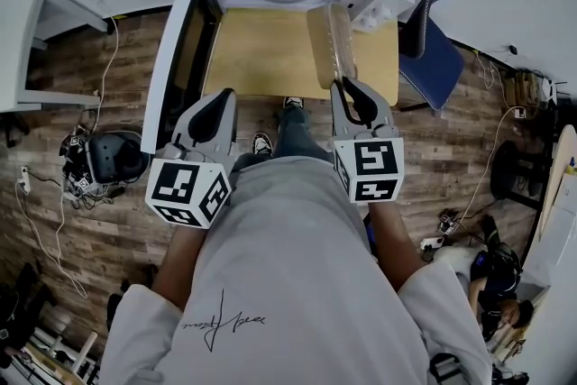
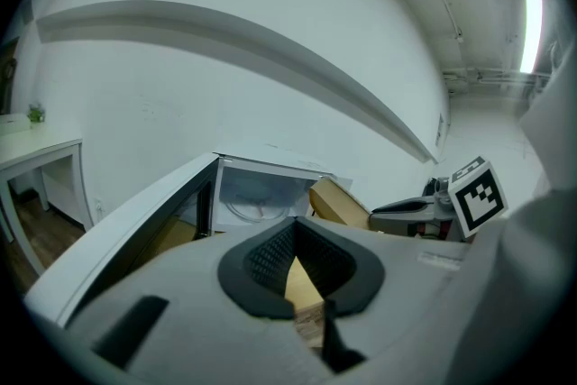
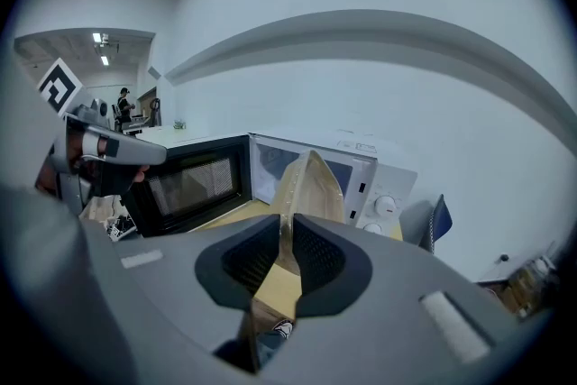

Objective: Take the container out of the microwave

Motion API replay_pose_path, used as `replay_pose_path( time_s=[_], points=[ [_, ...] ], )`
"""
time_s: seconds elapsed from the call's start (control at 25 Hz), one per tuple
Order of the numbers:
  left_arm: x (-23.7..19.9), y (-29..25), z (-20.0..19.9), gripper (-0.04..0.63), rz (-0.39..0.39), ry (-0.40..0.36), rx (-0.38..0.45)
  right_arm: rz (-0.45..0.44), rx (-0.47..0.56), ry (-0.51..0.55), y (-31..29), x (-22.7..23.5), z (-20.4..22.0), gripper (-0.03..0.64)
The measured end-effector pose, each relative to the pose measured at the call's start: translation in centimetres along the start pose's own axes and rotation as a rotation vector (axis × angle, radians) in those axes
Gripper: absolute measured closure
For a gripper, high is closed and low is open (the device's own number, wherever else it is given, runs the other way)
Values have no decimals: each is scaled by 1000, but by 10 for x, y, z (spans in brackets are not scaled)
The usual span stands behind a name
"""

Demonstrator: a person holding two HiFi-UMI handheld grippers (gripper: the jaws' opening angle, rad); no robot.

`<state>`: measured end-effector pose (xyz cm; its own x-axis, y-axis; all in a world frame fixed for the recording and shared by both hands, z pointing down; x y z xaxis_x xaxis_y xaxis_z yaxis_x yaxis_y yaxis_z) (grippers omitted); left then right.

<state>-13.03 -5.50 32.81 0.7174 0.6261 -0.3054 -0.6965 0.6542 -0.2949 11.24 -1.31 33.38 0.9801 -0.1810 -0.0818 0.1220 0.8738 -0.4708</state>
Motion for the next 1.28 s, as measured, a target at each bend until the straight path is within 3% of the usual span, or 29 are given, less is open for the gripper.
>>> replay_pose_path(
  time_s=[0.8,1.28],
  points=[
    [2,-4,0,601,-5,-12,6,-20,56,-147,24,12,4,558],
    [1,-1,0,601,-16,-15,2,-128,93,-224,25,21,1,560]
  ],
)
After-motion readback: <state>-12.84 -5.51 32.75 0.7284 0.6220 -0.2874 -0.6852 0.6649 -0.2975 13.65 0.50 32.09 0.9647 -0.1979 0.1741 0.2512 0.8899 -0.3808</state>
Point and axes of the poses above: the fingertips, and each gripper's own axes: y backward along the fingers, x to its right, z out of its underside, the point moved 9 cm from there along y, backward along the fingers, and after that the axes turned 3 degrees about x, right-handed, at the moved point
